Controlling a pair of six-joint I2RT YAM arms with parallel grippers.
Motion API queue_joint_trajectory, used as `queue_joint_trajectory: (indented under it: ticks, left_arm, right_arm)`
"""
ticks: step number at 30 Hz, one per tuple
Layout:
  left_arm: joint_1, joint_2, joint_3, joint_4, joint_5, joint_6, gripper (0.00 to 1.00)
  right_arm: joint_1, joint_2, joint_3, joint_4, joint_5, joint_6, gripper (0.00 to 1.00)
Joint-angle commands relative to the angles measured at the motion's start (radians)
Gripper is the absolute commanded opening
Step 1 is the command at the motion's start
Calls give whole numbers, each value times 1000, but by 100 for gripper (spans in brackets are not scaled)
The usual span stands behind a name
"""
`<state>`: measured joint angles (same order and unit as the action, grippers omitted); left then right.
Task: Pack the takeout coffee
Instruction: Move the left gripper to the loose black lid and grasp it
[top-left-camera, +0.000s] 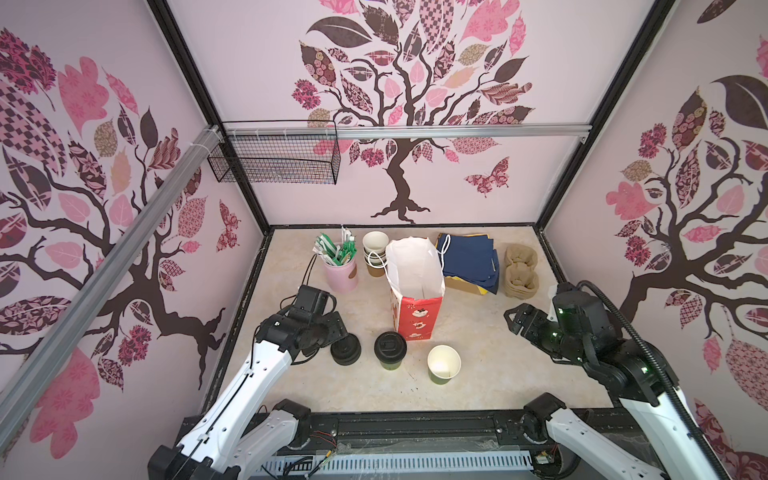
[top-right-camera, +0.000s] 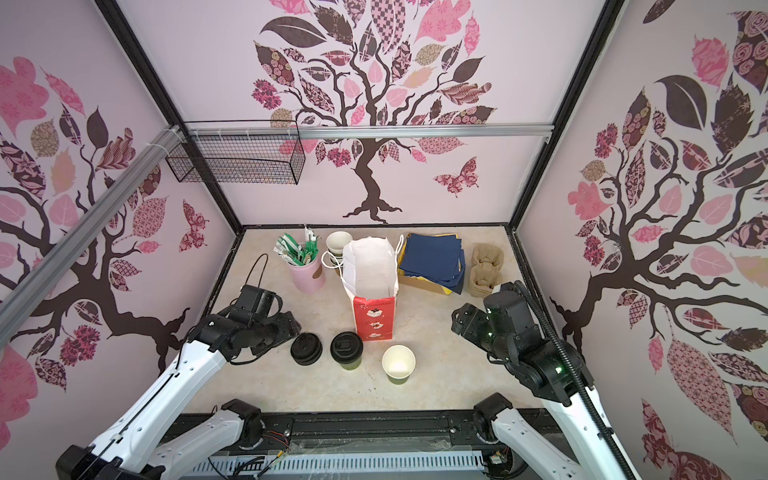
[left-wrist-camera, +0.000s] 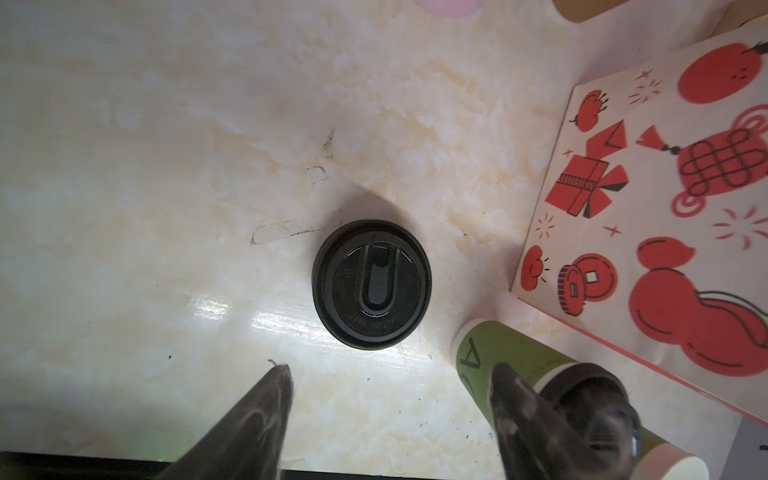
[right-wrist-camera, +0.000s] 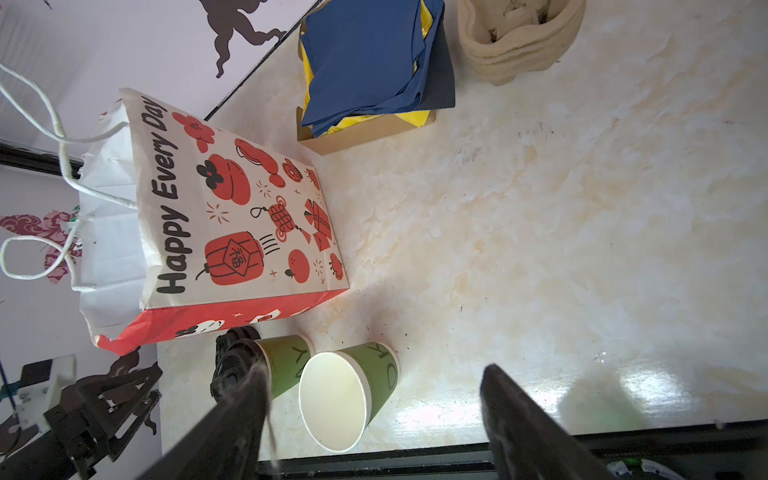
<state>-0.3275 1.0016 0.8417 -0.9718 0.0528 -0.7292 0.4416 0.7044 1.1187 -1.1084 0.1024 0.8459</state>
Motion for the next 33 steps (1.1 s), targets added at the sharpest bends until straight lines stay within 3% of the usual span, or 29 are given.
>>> queue_joint_trajectory:
  ticks: [1, 11, 33]
  left_arm:
    - [11, 72, -32, 102, 115, 115, 82]
    - [13, 253, -21, 102, 23, 235, 88]
    - [11, 392, -13, 121, 73, 318, 84]
  right_arm:
    - [-7, 6, -4, 6, 17, 2, 83]
    - [-6, 27, -3, 14, 28, 4, 84]
    - [-6, 33, -16, 25, 31, 10, 84]
